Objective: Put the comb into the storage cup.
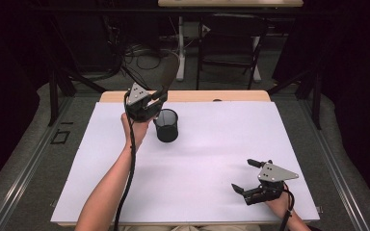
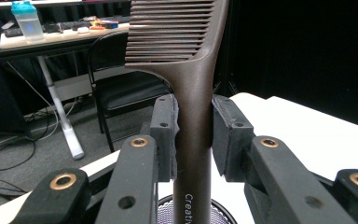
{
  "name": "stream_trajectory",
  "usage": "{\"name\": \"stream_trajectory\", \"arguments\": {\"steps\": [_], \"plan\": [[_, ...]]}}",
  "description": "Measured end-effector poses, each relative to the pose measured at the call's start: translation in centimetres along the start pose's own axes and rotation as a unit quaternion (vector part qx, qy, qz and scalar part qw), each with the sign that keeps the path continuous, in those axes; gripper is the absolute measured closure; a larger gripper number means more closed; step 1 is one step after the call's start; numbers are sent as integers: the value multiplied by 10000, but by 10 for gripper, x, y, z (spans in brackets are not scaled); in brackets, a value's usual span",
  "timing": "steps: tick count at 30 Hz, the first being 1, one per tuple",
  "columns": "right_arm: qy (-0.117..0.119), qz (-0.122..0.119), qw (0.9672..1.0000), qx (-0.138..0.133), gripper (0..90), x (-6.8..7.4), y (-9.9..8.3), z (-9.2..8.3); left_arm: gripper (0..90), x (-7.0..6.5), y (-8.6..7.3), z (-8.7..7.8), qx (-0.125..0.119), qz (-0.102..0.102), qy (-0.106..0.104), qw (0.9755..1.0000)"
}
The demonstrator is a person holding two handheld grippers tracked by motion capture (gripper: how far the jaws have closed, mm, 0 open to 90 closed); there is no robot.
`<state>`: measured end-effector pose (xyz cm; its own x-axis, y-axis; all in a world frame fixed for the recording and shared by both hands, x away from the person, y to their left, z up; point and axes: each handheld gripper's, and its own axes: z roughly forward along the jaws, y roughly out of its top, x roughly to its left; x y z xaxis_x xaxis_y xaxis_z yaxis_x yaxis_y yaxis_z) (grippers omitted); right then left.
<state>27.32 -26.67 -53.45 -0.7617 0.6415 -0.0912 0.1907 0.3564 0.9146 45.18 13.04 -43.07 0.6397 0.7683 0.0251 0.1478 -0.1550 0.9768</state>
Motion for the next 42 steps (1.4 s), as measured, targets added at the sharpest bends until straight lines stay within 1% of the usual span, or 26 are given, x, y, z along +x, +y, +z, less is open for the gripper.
{"name": "stream_trajectory", "arguments": {"steps": [5,6,9,12,17,25,30,32,39,42], "plan": [[3,3,10000,0,1,0,0,0,718,0,-1,3,-26,-28,-7,10000],[2,3,10000,-3,1,0,0,0,717,0,-3,4,-43,-79,-15,10000],[6,-5,10000,-4,1,0,0,0,718,1,-4,5,-63,-105,-8,9999],[3,-1,10000,-4,1,0,0,0,718,1,-5,7,-126,-179,-6,9998],[-1,1,10000,-5,1,0,0,0,718,1,-7,9,-208,-200,14,9996],[-4,13,10000,-7,1,0,0,-1,718,0,-10,14,-376,-205,81,9990],[1,-1,10000,-1,1,0,0,-1,718,-1,-13,16,-433,-212,97,9988],[6,7,10000,1,1,0,0,-1,718,-1,-14,18,-419,-172,132,9989],[18,11,10000,-1,1,0,0,0,718,-1,-17,21,-409,-146,190,9989],[19,9,10000,-3,1,0,0,0,718,0,-18,21,-443,-160,203,9987]]}}
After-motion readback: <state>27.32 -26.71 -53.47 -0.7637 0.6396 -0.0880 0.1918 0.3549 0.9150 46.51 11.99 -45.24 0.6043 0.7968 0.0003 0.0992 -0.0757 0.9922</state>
